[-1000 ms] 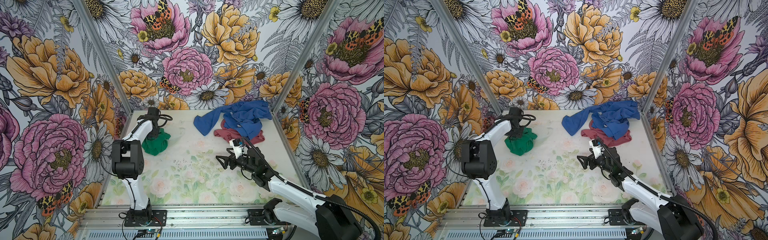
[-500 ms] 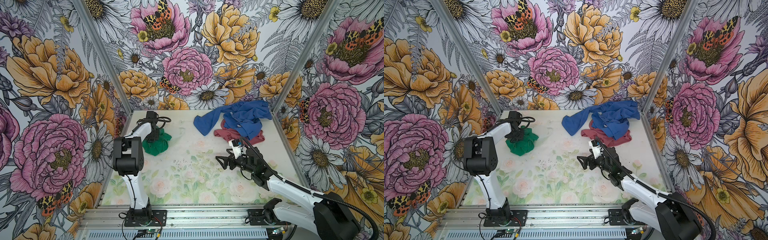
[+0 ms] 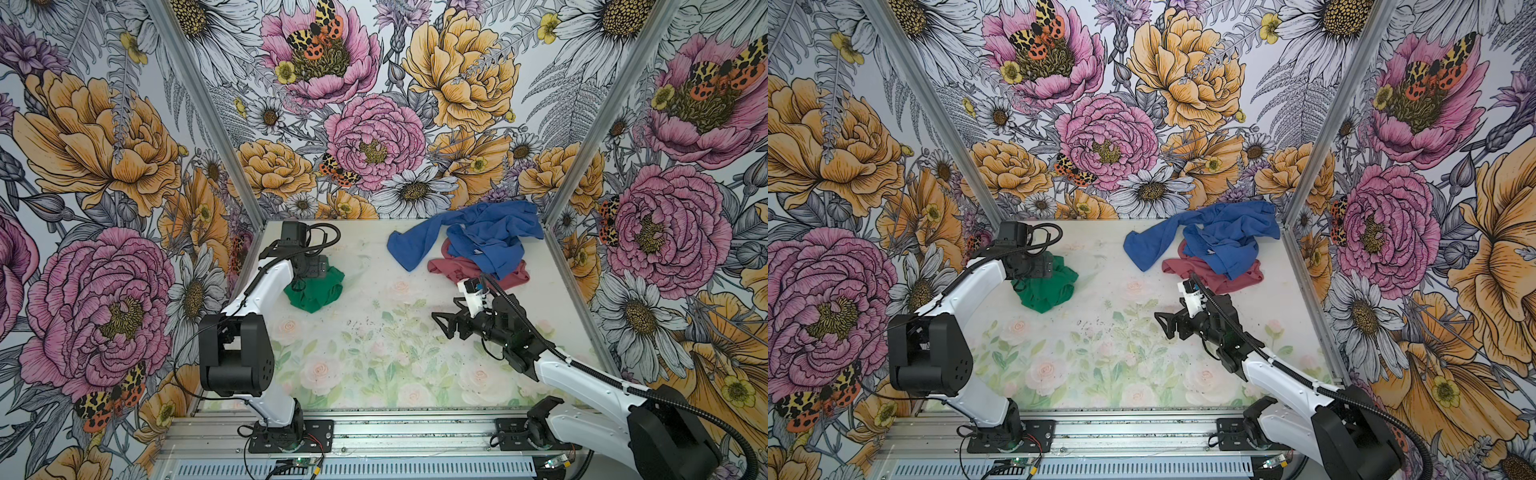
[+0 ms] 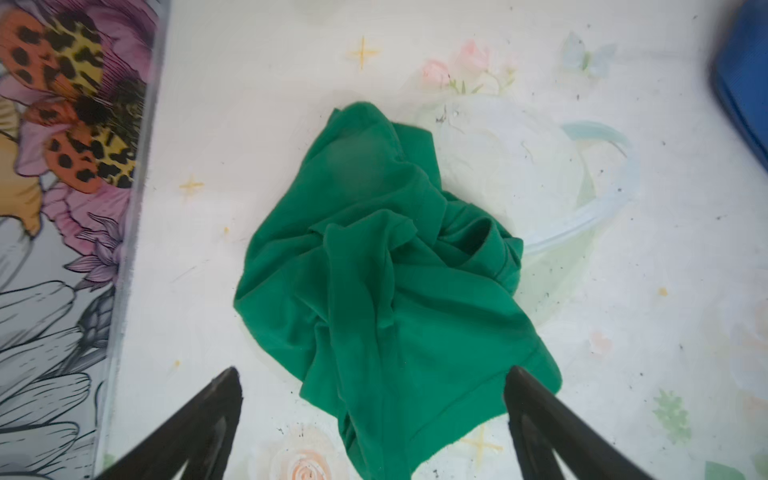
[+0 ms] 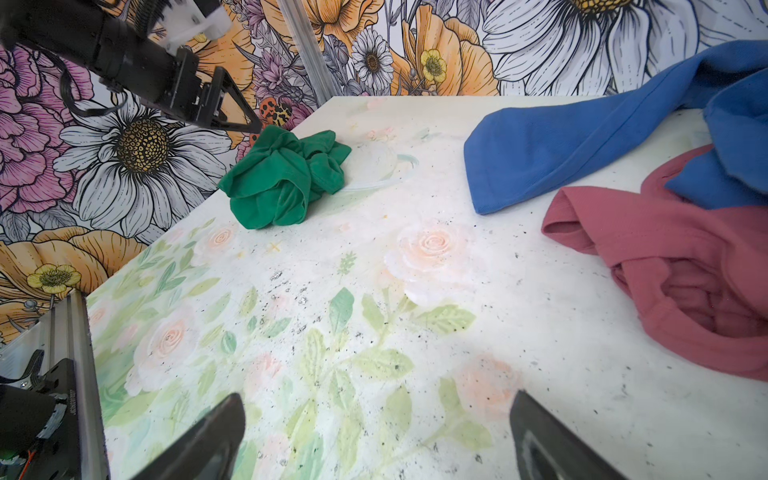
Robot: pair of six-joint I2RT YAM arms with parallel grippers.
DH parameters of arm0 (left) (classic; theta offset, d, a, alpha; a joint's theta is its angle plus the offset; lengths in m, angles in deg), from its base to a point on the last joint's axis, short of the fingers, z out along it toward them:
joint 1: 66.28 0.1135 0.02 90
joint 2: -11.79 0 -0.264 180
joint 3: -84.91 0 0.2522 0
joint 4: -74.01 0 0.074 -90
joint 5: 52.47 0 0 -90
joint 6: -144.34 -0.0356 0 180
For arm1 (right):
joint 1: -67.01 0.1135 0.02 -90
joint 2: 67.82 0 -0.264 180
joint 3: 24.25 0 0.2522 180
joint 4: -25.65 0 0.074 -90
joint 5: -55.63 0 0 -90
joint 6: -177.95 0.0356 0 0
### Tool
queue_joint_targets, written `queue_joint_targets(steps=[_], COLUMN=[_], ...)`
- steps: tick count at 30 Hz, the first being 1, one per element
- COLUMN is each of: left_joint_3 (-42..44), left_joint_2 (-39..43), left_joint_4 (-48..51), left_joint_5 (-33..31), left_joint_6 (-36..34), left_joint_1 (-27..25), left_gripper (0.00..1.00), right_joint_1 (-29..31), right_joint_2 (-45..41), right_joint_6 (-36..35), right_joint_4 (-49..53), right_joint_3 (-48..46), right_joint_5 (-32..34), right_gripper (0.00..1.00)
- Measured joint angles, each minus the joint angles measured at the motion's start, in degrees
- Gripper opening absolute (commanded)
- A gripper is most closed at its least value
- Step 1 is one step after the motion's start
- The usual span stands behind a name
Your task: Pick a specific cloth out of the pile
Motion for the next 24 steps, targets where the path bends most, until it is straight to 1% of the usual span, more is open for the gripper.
queue_joint_targets(steps=[4, 10, 14, 15, 17, 21, 23, 24], left_joint_3=[-0.04, -2.54, -4.85, -5.68, -7.08, -9.86, -11.69, -12.61], left_joint_2=[-6.88, -15.78, -18.25, -18.8, -19.82, -21.86, -23.1, -23.67], left_joint_4=[0.26, 0.66, 1.64, 2.12, 2.47, 2.62, 2.95, 3.06], left_joint_5=[3.32, 4.48, 4.96, 5.09, 5.53, 7.52, 8.22, 8.46], left_joint_6=[1.51, 2.97, 2.99, 2.97, 2.82, 2.86, 2.73, 2.62], left_joint_1=[1.55, 2.99, 3.06, 3.06, 3.1, 3.85, 4.35, 4.61], left_gripper=[0.99, 0.99, 0.99, 0.97, 0.86, 0.59, 0.4, 0.28], right_joint_1=[0.0, 0.0, 0.11, 0.35, 0.92, 1.73, 1.73, 1.73], right_joint_2=[-1.05, -2.05, -1.7, -1.33, -0.92, -0.11, 0.28, 0.44], right_joint_6=[0.0, 0.0, -0.09, -0.42, -0.92, -1.18, -1.33, -1.38], right_joint_4=[0.46, 0.48, 0.85, 1.18, 1.49, 1.7, 2.05, 2.12], right_joint_3=[0.0, 0.0, 0.28, 0.63, 1.05, 1.4, 1.55, 1.57], right_joint_5=[0.02, 0.0, 0.0, 0.0, 0.17, 0.17, 0.17, 0.17], right_gripper=[0.99, 0.99, 0.99, 0.99, 0.99, 0.99, 0.99, 0.99])
